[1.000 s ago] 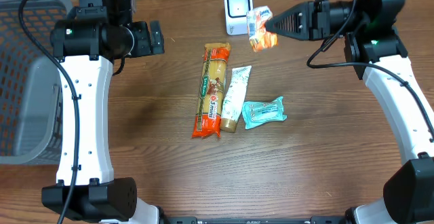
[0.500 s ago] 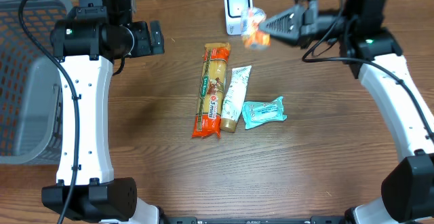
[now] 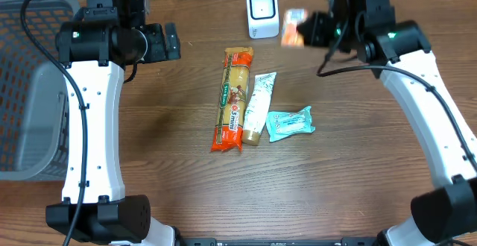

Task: Scan the item barcode
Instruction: 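Lift the Kleenex pack toward the white scanner with the right gripper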

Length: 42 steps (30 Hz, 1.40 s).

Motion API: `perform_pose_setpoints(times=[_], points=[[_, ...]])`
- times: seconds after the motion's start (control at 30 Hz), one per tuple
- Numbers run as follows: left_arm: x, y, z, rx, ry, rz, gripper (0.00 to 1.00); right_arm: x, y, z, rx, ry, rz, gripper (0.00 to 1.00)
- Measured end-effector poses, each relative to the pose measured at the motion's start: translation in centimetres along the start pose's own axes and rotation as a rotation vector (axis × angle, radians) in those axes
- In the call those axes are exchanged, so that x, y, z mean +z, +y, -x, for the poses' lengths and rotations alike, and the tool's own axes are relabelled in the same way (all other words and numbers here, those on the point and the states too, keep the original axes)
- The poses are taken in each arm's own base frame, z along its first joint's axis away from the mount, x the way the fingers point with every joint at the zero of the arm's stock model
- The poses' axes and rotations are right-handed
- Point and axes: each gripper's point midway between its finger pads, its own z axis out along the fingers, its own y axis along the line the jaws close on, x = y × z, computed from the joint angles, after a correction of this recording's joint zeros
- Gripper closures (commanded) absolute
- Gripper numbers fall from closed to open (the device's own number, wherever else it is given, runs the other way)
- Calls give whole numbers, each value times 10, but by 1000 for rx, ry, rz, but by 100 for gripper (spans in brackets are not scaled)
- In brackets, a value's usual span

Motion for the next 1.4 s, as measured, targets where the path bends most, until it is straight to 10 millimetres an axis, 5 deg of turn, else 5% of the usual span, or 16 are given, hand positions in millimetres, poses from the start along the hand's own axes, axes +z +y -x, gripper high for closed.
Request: perform_pose_setpoints(times=[0.1,0.2,0.27,0.4,0.67,0.87,1.03,1.4], points=[[0,0,0,0,0,0,0,-8,26,38,-208,-189,-107,96],[0,0,0,0,0,0,0,-4,45,51,-378,-291,-208,96],[0,0,0,0,0,0,0,10,52,66,-508,-371,-290,96],[0,0,0,0,0,0,0,53,36,73,-679,-397,-425,96],[0,0,0,3,0,0,0,147,4,55,-1037,-354,-587,96],[0,0,0,3,0,0,0,206,-22,19,-1276,-244,-642,96],[0,0,0,3,0,0,0,220,-29,6,-1325,-204,-643,96],[0,0,0,3,0,0,0,215,-26,14,-1329,-239,-672,96]])
